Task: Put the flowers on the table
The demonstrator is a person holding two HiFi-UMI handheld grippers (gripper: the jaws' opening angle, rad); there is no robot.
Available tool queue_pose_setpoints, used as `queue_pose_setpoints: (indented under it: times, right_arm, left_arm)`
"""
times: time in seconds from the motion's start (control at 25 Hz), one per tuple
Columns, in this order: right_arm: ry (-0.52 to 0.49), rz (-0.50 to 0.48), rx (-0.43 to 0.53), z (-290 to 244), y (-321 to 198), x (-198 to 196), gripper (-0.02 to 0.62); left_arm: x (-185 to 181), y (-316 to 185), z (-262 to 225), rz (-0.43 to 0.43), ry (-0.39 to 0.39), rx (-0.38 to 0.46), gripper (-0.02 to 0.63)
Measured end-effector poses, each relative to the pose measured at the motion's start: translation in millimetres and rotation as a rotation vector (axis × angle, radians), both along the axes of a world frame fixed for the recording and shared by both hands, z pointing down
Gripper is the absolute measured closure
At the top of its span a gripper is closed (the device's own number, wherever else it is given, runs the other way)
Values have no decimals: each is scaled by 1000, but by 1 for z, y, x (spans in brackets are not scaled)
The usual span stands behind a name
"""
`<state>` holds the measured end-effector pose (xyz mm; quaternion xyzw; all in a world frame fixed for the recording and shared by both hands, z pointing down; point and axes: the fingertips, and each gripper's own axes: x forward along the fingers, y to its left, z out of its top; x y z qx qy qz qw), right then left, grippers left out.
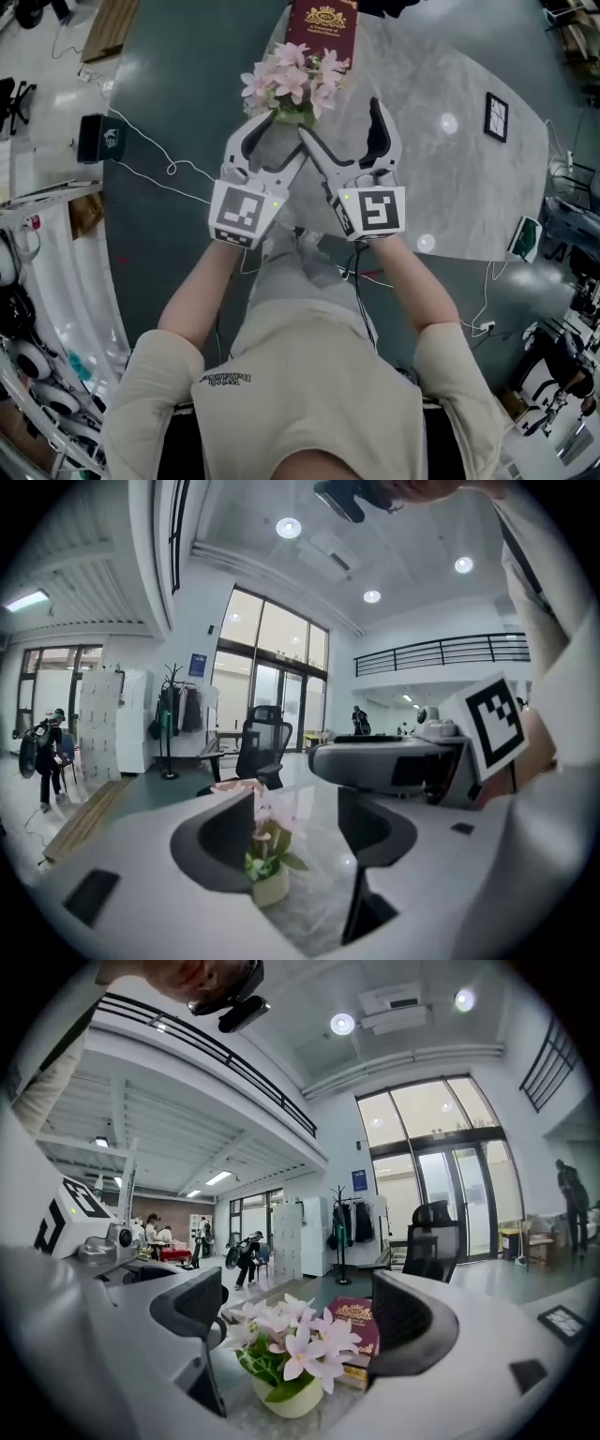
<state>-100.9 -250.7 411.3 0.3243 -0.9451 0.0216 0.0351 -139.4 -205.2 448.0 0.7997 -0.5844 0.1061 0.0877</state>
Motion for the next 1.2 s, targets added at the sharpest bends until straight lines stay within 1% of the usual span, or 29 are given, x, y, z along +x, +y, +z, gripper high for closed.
queue_pose_setpoints:
  times: [0.08,0.16,0.2,0.32,0.4,0.48,0.6,0.76,0.8,0.92,1.0,1.04,1.08,1.16,1.2]
  right_arm:
    - [-18,14,13,-21,-2,10,84]
    - [-27,31,31,-40,-5,22,97]
    - [-30,37,42,-49,-6,28,106]
    - [-26,59,84,-73,-9,43,175]
    - [-15,79,111,-88,-8,54,221]
    - [-18,97,126,-103,-4,66,261]
    - [-46,117,128,-125,4,83,341]
    - [-33,130,134,-150,16,102,364]
    - [-33,131,138,-156,19,106,374]
    - [-33,142,148,-168,30,119,394]
    - [-38,158,149,-174,35,129,410]
    - [-56,168,146,-177,37,134,421]
    - [-83,180,144,-181,41,139,439]
    - [-134,202,155,-190,49,149,497]
    - [-145,208,164,-194,54,153,512]
  left_arm:
    - [7,-3,-22,14,-8,32,351]
    - [15,-6,-44,37,-29,64,392]
    - [18,-8,-54,48,-38,78,398]
    - [27,-14,-86,64,-38,126,424]
    - [33,-15,-109,63,-28,156,463]
    - [42,-14,-128,83,-45,183,498]
    - [56,-10,-153,108,-52,213,513]
    - [74,-3,-177,154,-97,229,525]
    - [79,-1,-183,162,-98,231,532]
    - [92,10,-197,160,-43,222,545]
    - [98,16,-206,147,-16,246,551]
    - [99,19,-210,132,-9,265,570]
    - [99,22,-212,117,-5,279,589]
    - [101,30,-213,102,2,286,596]
    - [102,33,-213,102,4,284,597]
